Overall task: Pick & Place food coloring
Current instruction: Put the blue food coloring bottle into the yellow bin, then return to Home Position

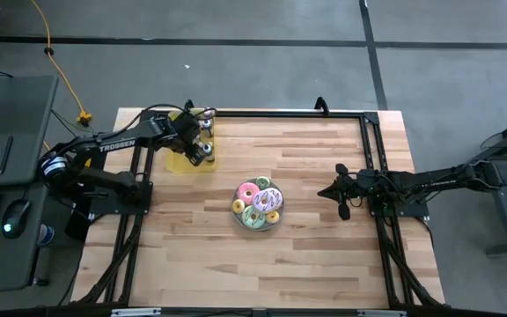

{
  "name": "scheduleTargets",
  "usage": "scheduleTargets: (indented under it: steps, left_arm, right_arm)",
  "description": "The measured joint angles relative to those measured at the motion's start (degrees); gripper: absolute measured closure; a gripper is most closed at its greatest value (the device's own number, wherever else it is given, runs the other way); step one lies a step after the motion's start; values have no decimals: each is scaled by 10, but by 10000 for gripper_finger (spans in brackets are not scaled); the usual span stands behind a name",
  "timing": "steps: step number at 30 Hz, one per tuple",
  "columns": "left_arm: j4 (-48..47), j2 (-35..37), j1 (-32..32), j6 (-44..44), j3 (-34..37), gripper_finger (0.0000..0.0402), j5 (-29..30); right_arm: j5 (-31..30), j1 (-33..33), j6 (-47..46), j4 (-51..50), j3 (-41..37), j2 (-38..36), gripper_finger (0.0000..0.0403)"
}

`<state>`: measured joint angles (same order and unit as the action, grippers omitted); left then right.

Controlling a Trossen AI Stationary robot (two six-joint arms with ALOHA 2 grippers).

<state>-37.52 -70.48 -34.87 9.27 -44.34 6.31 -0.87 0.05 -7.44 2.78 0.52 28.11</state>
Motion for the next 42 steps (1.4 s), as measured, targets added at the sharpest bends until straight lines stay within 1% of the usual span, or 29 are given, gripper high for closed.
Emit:
scheduleTargets:
  steps: [3, 12, 18, 21, 25, 29, 32, 36, 42]
  left_arm:
    - [0, 0, 0, 0, 0, 259, -12]
    - [-3, 6, 0, -5, 1, 259, -16]
    - [-3, 6, 0, -14, 1, 252, -40]
    - [-3, 6, 0, -15, 1, 229, -44]
    - [-3, 6, 0, -15, 2, 183, -40]
    - [-3, 6, 0, -15, 2, 140, -11]
    - [-4, 7, 0, -17, 0, 115, 15]
    - [-22, 15, 0, -35, -26, 95, 18]
    - [-36, 40, 0, -50, -78, 90, 12]
  right_arm:
    - [0, 0, 0, 0, 0, 0, 402]
    - [0, 0, 0, 0, 0, 0, 402]
    - [0, 0, 0, 0, 0, 0, 402]
    - [0, 0, 0, 0, 0, 0, 402]
    - [0, 0, 0, 0, 0, 0, 402]
    - [0, 0, 0, 0, 0, 0, 402]
    - [0, 0, 0, 0, 0, 0, 402]
    - [0, 0, 0, 0, 0, 0, 402]
    - [0, 0, 0, 0, 0, 0, 402]
